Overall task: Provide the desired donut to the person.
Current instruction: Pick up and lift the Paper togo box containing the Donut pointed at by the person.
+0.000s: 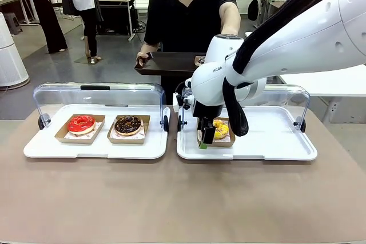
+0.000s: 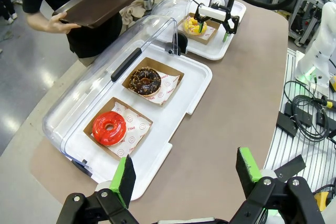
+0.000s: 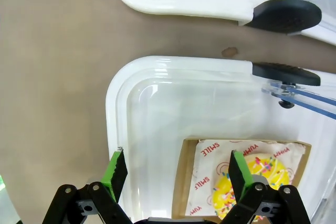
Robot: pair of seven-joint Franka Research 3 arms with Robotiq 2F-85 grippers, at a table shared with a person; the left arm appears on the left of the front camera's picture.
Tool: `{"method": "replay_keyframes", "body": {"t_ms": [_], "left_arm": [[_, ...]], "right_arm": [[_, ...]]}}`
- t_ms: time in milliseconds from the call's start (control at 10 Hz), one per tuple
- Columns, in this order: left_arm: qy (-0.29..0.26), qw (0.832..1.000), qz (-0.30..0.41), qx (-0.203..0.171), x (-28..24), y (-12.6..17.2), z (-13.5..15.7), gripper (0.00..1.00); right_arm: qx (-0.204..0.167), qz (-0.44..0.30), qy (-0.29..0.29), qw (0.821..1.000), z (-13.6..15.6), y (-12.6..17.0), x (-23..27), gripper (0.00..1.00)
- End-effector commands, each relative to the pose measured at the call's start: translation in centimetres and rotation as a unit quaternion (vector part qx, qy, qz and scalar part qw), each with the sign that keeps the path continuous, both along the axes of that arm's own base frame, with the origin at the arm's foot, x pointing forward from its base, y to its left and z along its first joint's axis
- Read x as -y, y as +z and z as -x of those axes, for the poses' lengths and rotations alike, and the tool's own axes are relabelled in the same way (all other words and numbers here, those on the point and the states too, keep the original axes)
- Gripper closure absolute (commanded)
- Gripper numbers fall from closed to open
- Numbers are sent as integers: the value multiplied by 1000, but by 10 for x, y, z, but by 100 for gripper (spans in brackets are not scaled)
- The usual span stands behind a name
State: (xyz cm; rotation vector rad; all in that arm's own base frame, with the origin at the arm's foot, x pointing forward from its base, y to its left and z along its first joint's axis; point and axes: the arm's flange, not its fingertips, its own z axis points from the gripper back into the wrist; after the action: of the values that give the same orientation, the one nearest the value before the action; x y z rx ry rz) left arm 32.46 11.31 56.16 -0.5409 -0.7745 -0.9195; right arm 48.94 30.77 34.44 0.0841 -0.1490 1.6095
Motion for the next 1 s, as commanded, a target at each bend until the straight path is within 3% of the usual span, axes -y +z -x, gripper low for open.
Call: {"method": "replay_keyframes", "body": {"t_ms": [0,800,900], "left_arm": [[-5,1000,5,6,-2,-1,0,0],[-5,1000,5,6,-2,-1,0,0],[-5,1000,5,6,-2,-1,0,0]], "right_arm": [[11,10,11,1000,1,-13,5,0],[17,24,21,999,6,-23,3,0],[19,28,25,999,6,-23,4,59]]}}
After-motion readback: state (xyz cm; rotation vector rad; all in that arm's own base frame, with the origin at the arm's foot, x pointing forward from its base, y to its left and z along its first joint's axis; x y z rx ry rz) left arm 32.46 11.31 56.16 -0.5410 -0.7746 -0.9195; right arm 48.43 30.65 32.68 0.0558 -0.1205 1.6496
